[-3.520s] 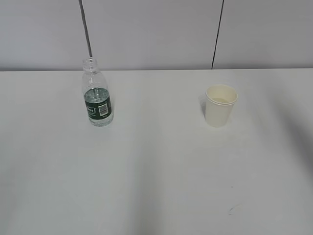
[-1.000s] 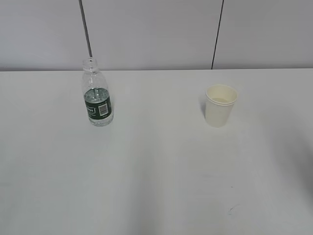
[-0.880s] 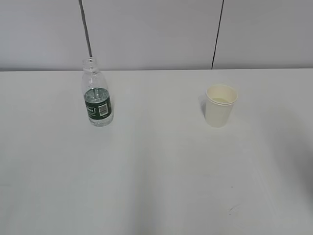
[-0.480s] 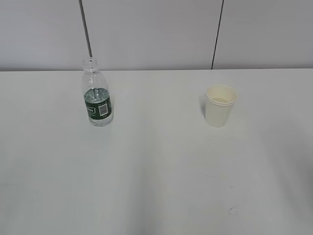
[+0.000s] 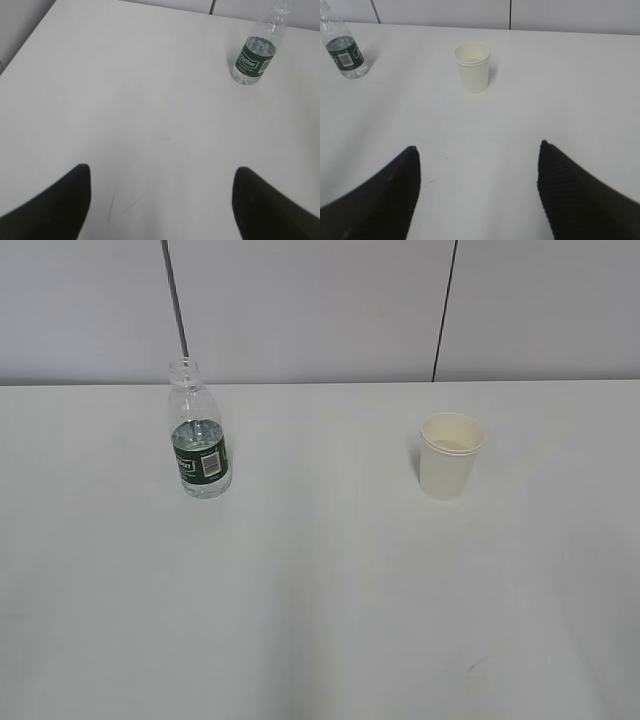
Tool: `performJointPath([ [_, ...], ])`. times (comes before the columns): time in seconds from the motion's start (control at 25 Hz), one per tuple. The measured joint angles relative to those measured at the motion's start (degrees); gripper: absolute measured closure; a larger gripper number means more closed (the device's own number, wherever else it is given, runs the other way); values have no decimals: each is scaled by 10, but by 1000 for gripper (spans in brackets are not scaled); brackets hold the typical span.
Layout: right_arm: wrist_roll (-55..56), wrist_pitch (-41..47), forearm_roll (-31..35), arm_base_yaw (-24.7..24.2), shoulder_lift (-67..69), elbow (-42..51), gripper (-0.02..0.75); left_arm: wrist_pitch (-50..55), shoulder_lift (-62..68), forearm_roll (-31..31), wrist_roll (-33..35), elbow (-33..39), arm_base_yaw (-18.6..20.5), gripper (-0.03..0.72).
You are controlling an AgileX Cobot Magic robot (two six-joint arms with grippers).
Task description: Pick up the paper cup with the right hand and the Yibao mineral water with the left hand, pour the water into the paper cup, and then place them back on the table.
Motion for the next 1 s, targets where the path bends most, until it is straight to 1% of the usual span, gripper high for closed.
performJointPath([
  [0.16,0,27,8,0,-55,0,166,0,0,0,0,0,0,157],
  [0.24,0,36,10,0,-60,-2,166,0,0,0,0,0,0,157],
  [0.4,0,82,22,0,-61,-30,167,0,0,0,0,0,0,157],
  [0.64,0,143,14,0,-62,-39,166,0,0,0,0,0,0,157],
  [1.0,0,152,8,0,-62,-7,166,0,0,0,0,0,0,157],
])
